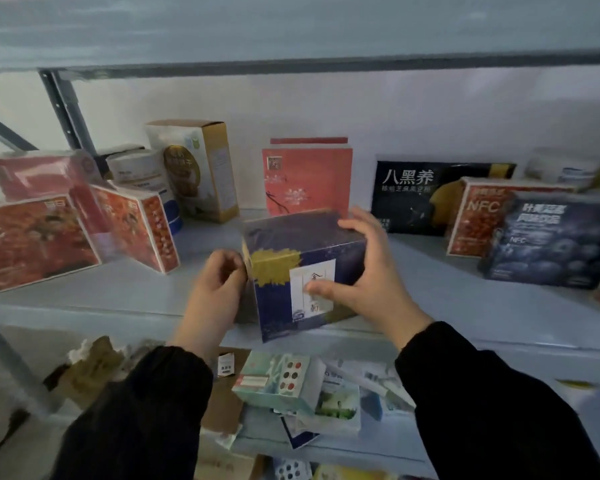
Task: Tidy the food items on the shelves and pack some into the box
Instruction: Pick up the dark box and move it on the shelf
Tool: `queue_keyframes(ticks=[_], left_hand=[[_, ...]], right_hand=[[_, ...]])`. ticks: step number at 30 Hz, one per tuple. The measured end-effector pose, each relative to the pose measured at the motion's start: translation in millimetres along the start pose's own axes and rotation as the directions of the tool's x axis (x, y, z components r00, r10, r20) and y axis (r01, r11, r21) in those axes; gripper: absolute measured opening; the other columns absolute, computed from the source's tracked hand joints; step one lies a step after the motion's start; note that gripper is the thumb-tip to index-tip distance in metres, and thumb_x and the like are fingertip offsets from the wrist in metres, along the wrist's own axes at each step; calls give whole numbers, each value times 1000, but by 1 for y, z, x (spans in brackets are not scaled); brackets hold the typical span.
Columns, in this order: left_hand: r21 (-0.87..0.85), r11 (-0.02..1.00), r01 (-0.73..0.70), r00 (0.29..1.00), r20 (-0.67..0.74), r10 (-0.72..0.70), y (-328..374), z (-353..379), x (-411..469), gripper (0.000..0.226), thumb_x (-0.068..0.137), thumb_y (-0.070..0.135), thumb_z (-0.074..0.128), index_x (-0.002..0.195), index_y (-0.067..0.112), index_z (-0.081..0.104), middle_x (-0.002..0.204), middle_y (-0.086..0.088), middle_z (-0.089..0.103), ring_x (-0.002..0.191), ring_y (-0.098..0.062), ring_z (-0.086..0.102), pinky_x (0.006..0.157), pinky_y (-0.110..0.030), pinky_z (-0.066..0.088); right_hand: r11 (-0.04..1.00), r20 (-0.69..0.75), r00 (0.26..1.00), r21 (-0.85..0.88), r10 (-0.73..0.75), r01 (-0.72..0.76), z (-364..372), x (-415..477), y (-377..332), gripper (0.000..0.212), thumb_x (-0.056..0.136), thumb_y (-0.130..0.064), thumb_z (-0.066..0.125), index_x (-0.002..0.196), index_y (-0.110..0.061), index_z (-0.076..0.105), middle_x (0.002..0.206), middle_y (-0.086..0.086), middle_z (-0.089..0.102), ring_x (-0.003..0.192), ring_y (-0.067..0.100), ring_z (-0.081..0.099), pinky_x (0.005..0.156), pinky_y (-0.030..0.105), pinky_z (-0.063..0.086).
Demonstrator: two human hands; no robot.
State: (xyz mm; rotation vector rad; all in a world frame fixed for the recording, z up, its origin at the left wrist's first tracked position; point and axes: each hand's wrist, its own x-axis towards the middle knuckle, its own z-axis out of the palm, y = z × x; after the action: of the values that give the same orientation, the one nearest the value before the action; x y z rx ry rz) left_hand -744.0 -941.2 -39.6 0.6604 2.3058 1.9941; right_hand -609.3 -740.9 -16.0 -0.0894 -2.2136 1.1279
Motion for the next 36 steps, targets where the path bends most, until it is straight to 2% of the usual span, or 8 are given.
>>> queue_keyframes(ticks=[5, 8, 10, 13, 16, 18, 24, 36], left_hand=[[32, 999, -13, 971, 239, 5, 17, 16, -5, 19, 104, 18, 50, 97, 32, 60, 99, -14, 70, 89, -32, 66, 80, -49, 54], [81, 993, -91, 907, 418, 49, 24, 34, -7, 26, 103, 20, 52, 112, 43, 57, 109, 6, 71, 97, -17, 68, 84, -38, 56], [147, 973, -178, 837, 542, 72, 27, 49, -1, 33, 102, 24, 53, 130, 41, 48, 122, 8, 65, 102, -10, 65, 84, -29, 54], [323, 894, -310, 761, 648, 30, 24, 67, 11, 53, 93, 44, 46, 146, 46, 37, 134, 1, 60, 120, -22, 61, 103, -44, 49], [598, 605, -525, 746, 665, -10, 13, 73, 8, 60, 92, 58, 33, 147, 39, 44, 150, -2, 50, 137, -28, 47, 114, -52, 34], [624, 514, -588, 734, 679, 15, 11, 71, 2, 64, 92, 61, 30, 151, 38, 43, 158, 5, 42, 144, -25, 37, 118, -55, 26], [620, 535, -574, 736, 677, 4, 14, 67, -3, 71, 88, 64, 30, 155, 44, 35, 165, 14, 32, 152, -21, 26, 122, -56, 17], [701, 431, -569, 760, 648, -50, 15, 72, -10, 87, 77, 79, 15, 160, 53, 17, 170, 20, 16, 157, -21, 17, 125, -55, 12]], right_hand=[[952, -158, 987, -304, -38, -13, -28, -26, -11, 82, 71, -57, 89, 139, -32, 50, 159, -20, 19, 154, 5, 17, 122, 18, 18], [709, -153, 954, -701, -259, 80, -44, -35, -18, 66, 82, -56, 78, 139, -29, 60, 160, -3, 36, 156, 23, 19, 125, 49, 21], [574, -129, 963, -818, -237, 32, -47, -41, -22, 68, 82, -57, 77, 144, -33, 58, 157, -4, 46, 155, 25, 21, 121, 60, 18], [570, -169, 985, -813, -30, -122, -48, -48, -25, 80, 87, -56, 73, 157, -39, 38, 164, -7, 36, 158, 19, 9, 125, 58, 9], [559, -180, 984, -816, -3, -147, -58, -44, -19, 77, 92, -47, 72, 159, -37, 35, 167, -4, 31, 160, 21, 3, 126, 58, 4], [546, -182, 983, -821, 30, -169, -66, -35, -16, 75, 94, -43, 71, 159, -36, 34, 167, -1, 31, 161, 23, 1, 126, 59, 4], [510, -186, 980, -837, 75, -198, -76, -10, 0, 73, 96, -38, 68, 159, -32, 31, 166, 4, 31, 161, 28, 0, 126, 60, 7], [480, -38, 992, -872, 122, -93, -100, 26, 36, 91, 96, -43, 64, 165, -33, 6, 174, 8, -5, 159, 34, -15, 125, 65, 9]])
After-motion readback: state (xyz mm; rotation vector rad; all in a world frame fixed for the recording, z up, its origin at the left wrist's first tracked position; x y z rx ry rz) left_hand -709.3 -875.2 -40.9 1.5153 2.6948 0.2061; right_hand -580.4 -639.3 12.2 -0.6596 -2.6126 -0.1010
